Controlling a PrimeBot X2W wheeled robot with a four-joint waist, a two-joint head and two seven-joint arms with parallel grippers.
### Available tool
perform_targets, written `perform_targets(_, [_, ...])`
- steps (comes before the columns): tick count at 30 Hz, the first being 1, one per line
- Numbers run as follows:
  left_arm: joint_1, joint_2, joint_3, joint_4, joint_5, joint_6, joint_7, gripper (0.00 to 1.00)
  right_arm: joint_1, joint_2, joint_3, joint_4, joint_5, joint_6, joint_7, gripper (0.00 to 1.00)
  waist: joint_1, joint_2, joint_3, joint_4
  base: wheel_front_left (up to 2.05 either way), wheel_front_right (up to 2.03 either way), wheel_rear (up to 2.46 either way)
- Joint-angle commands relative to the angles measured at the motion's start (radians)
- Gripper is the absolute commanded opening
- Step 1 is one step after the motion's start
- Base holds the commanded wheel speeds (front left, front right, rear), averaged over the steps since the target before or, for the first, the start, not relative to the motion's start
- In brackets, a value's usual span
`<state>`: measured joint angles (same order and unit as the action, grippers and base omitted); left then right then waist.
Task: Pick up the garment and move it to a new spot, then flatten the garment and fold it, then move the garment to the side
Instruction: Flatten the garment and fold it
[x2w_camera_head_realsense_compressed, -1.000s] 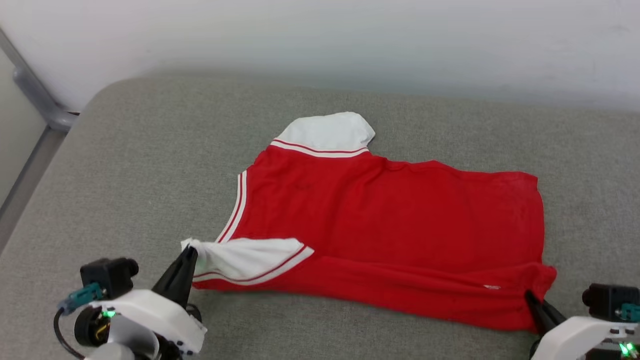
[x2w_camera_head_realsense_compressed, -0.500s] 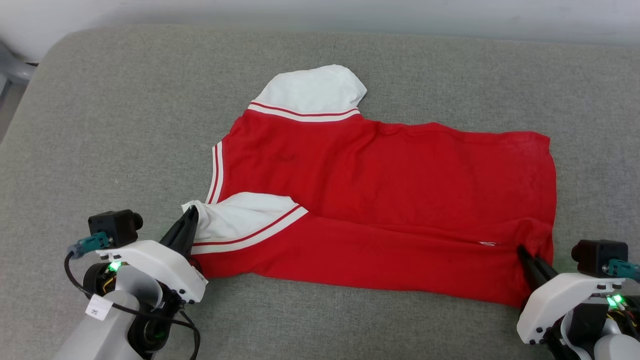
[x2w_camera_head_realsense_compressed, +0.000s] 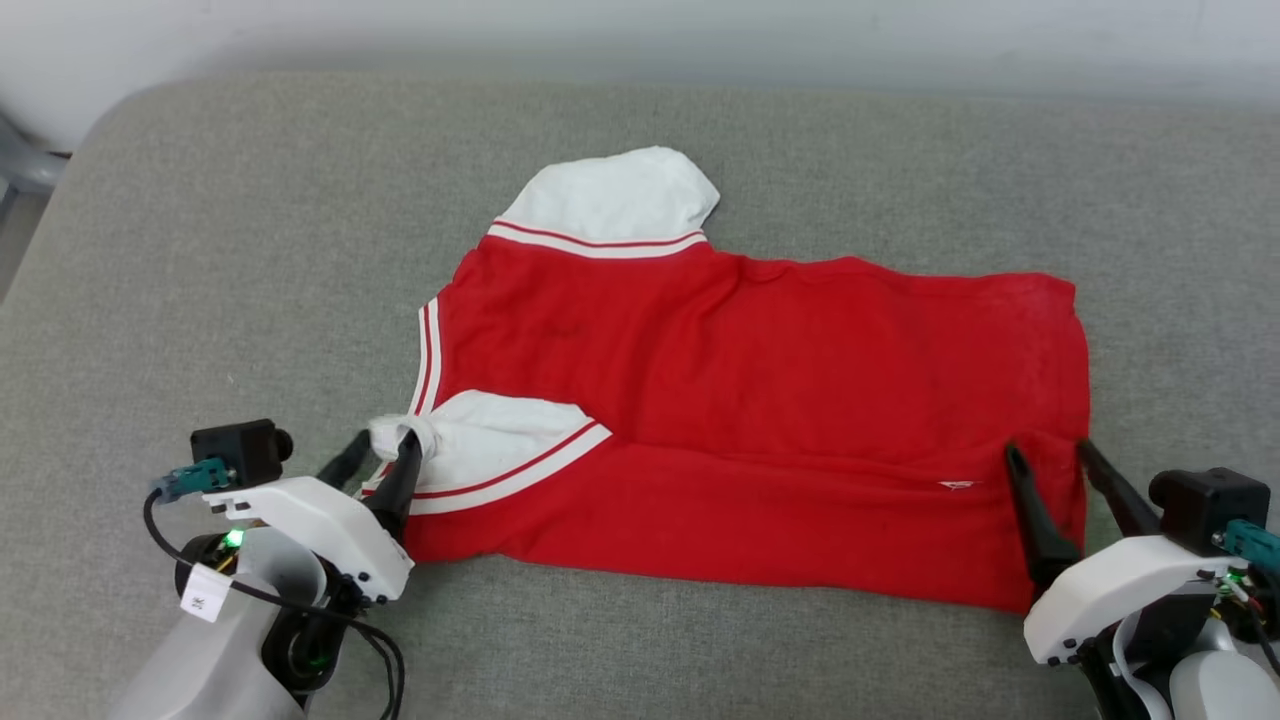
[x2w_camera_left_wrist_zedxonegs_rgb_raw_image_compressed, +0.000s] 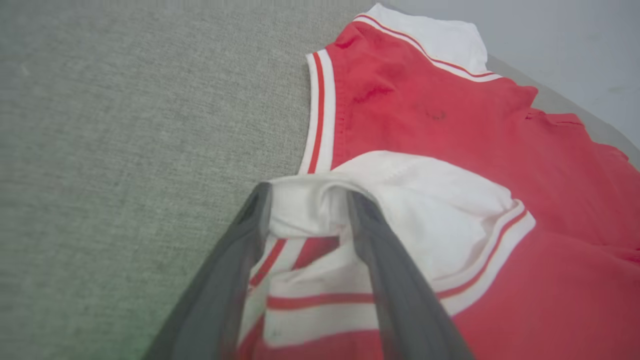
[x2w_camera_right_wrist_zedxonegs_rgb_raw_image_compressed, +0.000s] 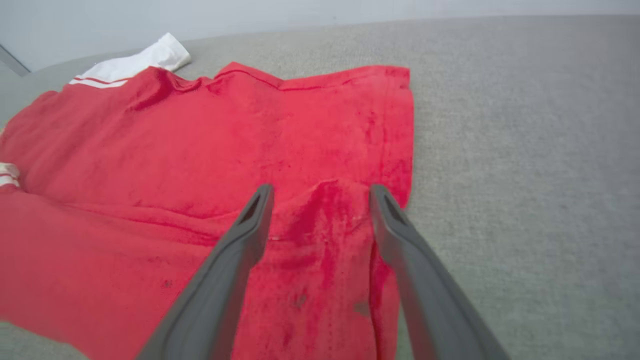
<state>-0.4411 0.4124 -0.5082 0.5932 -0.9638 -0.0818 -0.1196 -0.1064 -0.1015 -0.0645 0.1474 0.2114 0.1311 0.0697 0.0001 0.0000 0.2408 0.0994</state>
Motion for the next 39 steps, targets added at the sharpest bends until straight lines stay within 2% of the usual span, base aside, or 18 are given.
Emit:
perform_targets(1, [-0.001, 0.005, 0.006, 0.003, 0.0, 0.004, -0.008, 1.0, -0.005, -0.001, 0.001, -0.008, -0.005, -0.001, -0.014, 1.0, -0.0001, 0.0, -0.016, -0.006, 0.0, 0.0, 0.0])
perform_targets(3, [0.01, 0.033, 0.017, 0.007, 0.0, 0.019, -0.007, 1.0, 0.011, 0.007, -0.005, -0.03, -0.023, -0.001, -0.063, 1.0, -0.0001, 0.0, -0.055, -0.013, 0.0, 0.0, 0.0])
perform_targets(7, [0.009, 0.082, 0.023, -0.011, -0.003, 0.031, 0.035, 1.0, 0.032, 0.02, -0.004, -0.046, -0.026, -0.001, -0.064, 1.0, -0.0001, 0.0, -0.088, -0.021, 0.0, 0.0, 0.0])
perform_targets(10, [0.012, 0.123, 0.016, -0.05, -0.017, 0.027, 0.107, 1.0, 0.048, 0.028, -0.006, -0.059, -0.026, -0.001, -0.054, 1.0, -0.0001, 0.0, -0.108, -0.028, 0.0, 0.0, 0.0])
perform_targets(17, [0.031, 0.223, 0.007, -0.163, -0.128, 0.044, 0.411, 1.0, 0.071, 0.042, -0.015, -0.077, -0.022, -0.001, -0.039, 1.0, -0.0001, 0.0, -0.12, -0.043, 0.0, 0.0, 0.0])
perform_targets(18, [0.046, 0.257, 0.009, -0.21, -0.185, 0.067, 0.532, 1.0, 0.071, 0.046, -0.015, -0.083, -0.018, -0.001, -0.036, 1.0, -0.0001, 0.0, -0.112, -0.054, 0.0, 0.0, 0.0])
perform_targets(21, [0.065, 0.283, 0.005, -0.248, -0.219, 0.09, 0.61, 1.0, 0.064, 0.049, -0.012, -0.088, -0.016, -0.001, -0.034, 1.0, -0.0001, 0.0, -0.095, -0.068, 0.0, 0.0, 0.0])
perform_targets(27, [0.096, 0.284, -0.003, -0.244, -0.236, 0.117, 0.643, 1.0, 0.048, 0.052, -0.004, -0.085, -0.005, -0.001, -0.033, 1.0, -0.0001, 0.0, -0.06, -0.097, 0.0, 0.0, 0.0])
perform_targets(30, [0.104, 0.265, -0.014, -0.215, -0.237, 0.114, 0.64, 1.0, 0.041, 0.052, -0.009, -0.084, -0.003, -0.001, -0.043, 1.0, -0.0001, 0.0, -0.048, -0.105, 0.0, 0.0, 0.0])
perform_targets(34, [0.114, 0.23, -0.049, -0.173, -0.255, 0.075, 0.685, 1.0, 0.035, 0.053, -0.016, -0.08, 0.006, -0.001, -0.045, 1.0, -0.0001, 0.0, -0.039, -0.113, 0.0, 0.0, 0.0])
perform_targets(35, [0.117, 0.207, -0.069, -0.154, -0.259, 0.05, 0.695, 0.55, 0.03, 0.052, -0.027, -0.081, 0.008, -0.001, -0.035, 1.0, -0.0001, 0.0, -0.035, -0.113, 0.0, 0.0, 0.0])
perform_targets(37, [0.114, 0.196, -0.076, -0.147, -0.259, 0.034, 0.691, 0.0, 0.029, 0.052, -0.036, -0.082, 0.005, -0.001, -0.024, 1.0, -0.0001, 0.0, -0.036, -0.111, 0.0, 0.0, 0.0])
perform_targets(39, [0.106, 0.194, -0.076, -0.149, -0.247, 0.023, 0.675, 0.0, 0.032, 0.052, -0.042, -0.08, 0.004, -0.001, 0.004, 1.0, -0.0001, 0.0, -0.038, -0.107, 0.0, 0.0, 0.0])
